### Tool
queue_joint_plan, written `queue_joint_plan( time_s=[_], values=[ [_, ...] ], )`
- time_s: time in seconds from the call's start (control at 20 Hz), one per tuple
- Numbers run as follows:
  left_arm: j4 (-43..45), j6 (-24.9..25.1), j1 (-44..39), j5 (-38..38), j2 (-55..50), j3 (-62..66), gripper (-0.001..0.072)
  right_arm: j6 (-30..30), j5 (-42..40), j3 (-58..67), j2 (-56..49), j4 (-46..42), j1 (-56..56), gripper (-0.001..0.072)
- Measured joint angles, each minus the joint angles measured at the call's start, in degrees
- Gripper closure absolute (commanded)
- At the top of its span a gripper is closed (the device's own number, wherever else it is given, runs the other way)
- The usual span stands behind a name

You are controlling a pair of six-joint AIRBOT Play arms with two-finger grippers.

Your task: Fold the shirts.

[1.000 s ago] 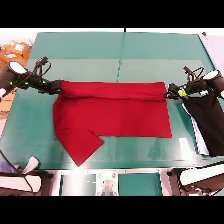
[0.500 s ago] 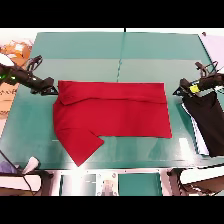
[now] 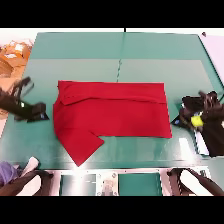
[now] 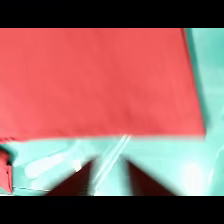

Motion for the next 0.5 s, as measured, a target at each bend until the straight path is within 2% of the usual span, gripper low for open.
queue_joint_plan(
  time_s=[0.15,0.4,0.5],
  values=[
    [1.3,-4.8,0.0,2.6,6.4,-11.7,0.0095,2.2,-4.2,-12.8,7.2,2.0,-0.2,0.0214],
    [-3.3,-8.0,0.0,8.4,9.4,-26.3,0.0096,3.3,-15.1,-22.8,10.7,7.0,-0.2,0.0215],
    [-7.0,-8.2,0.0,11.7,9.7,-30.3,0.0175,3.5,-18.6,-24.2,11.1,8.4,-0.3,0.0215]
  ],
)
